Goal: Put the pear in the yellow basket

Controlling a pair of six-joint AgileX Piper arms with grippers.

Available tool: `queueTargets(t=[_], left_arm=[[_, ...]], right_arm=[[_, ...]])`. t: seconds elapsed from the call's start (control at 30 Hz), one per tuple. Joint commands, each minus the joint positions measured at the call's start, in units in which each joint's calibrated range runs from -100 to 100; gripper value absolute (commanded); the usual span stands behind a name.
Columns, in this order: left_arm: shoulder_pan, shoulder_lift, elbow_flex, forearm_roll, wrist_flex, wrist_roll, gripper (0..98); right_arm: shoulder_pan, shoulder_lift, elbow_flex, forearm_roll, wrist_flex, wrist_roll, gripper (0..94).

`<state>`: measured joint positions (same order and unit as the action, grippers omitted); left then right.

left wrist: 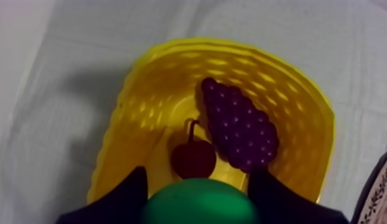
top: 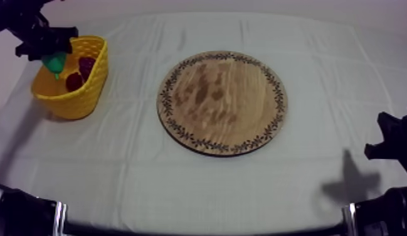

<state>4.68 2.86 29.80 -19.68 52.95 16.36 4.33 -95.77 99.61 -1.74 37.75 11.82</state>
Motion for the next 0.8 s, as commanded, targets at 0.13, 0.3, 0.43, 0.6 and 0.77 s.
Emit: queueTargets(t=[0.13, 0.3, 0.43, 0.6, 0.77], left_arm=[[-0.1, 0.2, 0.1, 0.10, 0.0, -0.2, 50.0], [-0.3, 0.1, -0.1, 0.22, -0.1, 0.4, 71.7], [-0.4, -0.1, -0.5, -0.19, -0.3, 1.7, 89.6], [-0.3, -0.3, -0.6, -1.34, -1.3, 3.2, 94.9], [-0.5, -0.8, -1.0, -1.38, -1.7, 3.7, 89.6]], right_arm=[[0.0, 0.0, 0.1, 0.0, 0.0, 0.0, 0.5], [0.0, 0.0, 0.1, 0.0, 0.0, 0.0, 0.5], [0.0, 0.0, 0.1, 0.0, 0.0, 0.0, 0.5], [0.0, 0.0, 0.1, 0.0, 0.0, 0.0, 0.5], [0.0, 0.0, 0.1, 0.0, 0.0, 0.0, 0.5]])
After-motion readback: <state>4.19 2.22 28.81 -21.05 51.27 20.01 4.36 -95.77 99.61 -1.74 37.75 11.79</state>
